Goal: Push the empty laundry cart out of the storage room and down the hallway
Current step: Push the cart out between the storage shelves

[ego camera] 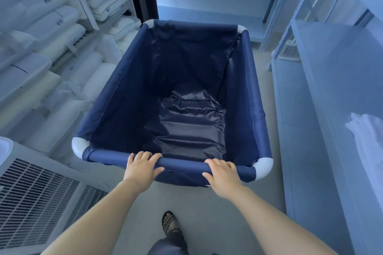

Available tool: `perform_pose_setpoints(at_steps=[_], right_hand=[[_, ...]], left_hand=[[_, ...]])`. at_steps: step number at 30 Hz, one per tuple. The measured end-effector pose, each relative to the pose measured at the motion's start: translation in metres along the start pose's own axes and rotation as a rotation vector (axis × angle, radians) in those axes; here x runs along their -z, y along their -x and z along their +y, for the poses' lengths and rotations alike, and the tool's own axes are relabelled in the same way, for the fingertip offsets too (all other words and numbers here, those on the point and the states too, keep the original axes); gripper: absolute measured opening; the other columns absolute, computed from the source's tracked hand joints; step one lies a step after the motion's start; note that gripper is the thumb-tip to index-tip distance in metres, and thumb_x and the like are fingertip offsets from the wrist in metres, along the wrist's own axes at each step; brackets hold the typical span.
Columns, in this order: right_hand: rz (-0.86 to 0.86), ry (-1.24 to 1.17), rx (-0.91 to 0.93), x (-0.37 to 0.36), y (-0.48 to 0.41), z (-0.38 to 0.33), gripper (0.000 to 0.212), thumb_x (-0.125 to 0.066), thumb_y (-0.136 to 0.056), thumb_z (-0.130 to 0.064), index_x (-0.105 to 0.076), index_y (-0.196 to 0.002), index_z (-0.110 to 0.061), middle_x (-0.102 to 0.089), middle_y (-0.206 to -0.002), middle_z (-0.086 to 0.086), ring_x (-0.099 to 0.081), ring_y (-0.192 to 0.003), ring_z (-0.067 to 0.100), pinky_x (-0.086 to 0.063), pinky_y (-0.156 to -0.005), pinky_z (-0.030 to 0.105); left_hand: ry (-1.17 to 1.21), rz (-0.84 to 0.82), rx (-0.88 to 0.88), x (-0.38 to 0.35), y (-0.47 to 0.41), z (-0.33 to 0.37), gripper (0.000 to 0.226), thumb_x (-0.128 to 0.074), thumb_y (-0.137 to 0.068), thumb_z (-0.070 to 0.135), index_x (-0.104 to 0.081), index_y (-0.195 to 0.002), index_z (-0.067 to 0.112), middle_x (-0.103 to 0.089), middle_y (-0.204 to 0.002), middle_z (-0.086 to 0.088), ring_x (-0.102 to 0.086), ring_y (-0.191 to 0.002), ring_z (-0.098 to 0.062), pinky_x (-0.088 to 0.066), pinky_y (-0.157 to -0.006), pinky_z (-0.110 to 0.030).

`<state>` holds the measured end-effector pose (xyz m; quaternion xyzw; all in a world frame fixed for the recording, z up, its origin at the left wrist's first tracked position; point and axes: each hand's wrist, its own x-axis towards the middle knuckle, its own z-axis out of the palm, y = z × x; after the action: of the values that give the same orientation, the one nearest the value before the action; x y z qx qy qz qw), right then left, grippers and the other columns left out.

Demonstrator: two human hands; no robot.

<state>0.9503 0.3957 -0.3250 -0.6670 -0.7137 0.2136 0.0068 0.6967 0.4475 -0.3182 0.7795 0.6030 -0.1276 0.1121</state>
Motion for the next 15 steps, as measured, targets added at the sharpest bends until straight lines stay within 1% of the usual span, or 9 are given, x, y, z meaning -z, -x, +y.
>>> perform_pose_setpoints(at_steps=[3,5,7,11,15], right_hand=[[0.017,0.014,0.001,-0.007,0.036,0.014,0.038,-0.043,-0.095,-0.043,-0.043,-0.126,-0.022,-0.054,-0.123,-0.006,-0.047,-0.116,0.018,-0.026,-0.101,0.032],[0.014,0.023,-0.012,-0.012,0.060,0.021,0.040,-0.043,-0.094,-0.046,-0.042,-0.126,-0.022,-0.053,-0.126,-0.006,-0.046,-0.117,0.018,-0.024,-0.104,0.033],[-0.009,0.038,-0.039,-0.016,0.083,0.026,0.044,-0.042,-0.094,-0.050,-0.041,-0.128,-0.022,-0.051,-0.129,-0.005,-0.043,-0.120,0.020,-0.021,-0.108,0.036],[-0.109,0.070,-0.069,-0.024,0.122,0.025,0.049,-0.036,-0.094,-0.055,-0.034,-0.136,-0.028,-0.044,-0.136,-0.003,-0.035,-0.126,0.024,-0.011,-0.112,0.048],[-0.149,0.054,-0.038,-0.036,0.152,0.012,0.051,-0.035,-0.094,-0.056,-0.033,-0.136,-0.028,-0.043,-0.135,-0.003,-0.034,-0.127,0.024,-0.009,-0.112,0.050]], left_hand=[[0.033,0.051,-0.003,-0.022,0.035,0.024,0.048,-0.034,-0.096,0.052,-0.031,-0.140,0.033,-0.044,-0.136,0.007,-0.034,-0.130,-0.018,-0.015,-0.115,-0.043],[0.061,0.051,-0.002,-0.035,0.057,0.037,0.048,-0.034,-0.096,0.052,-0.030,-0.140,0.035,-0.042,-0.136,0.008,-0.031,-0.131,-0.017,-0.012,-0.116,-0.043],[0.092,0.027,0.002,-0.046,0.077,0.050,0.047,-0.033,-0.096,0.052,-0.027,-0.141,0.037,-0.039,-0.136,0.009,-0.029,-0.133,-0.016,-0.009,-0.116,-0.043],[0.130,-0.018,-0.004,-0.062,0.115,0.072,0.046,-0.032,-0.096,0.051,-0.027,-0.140,0.038,-0.038,-0.134,0.010,-0.029,-0.131,-0.017,-0.009,-0.115,-0.042],[0.140,-0.023,-0.029,-0.073,0.150,0.087,0.043,-0.031,-0.097,0.049,-0.027,-0.138,0.039,-0.038,-0.129,0.011,-0.031,-0.129,-0.017,-0.011,-0.113,-0.040]])
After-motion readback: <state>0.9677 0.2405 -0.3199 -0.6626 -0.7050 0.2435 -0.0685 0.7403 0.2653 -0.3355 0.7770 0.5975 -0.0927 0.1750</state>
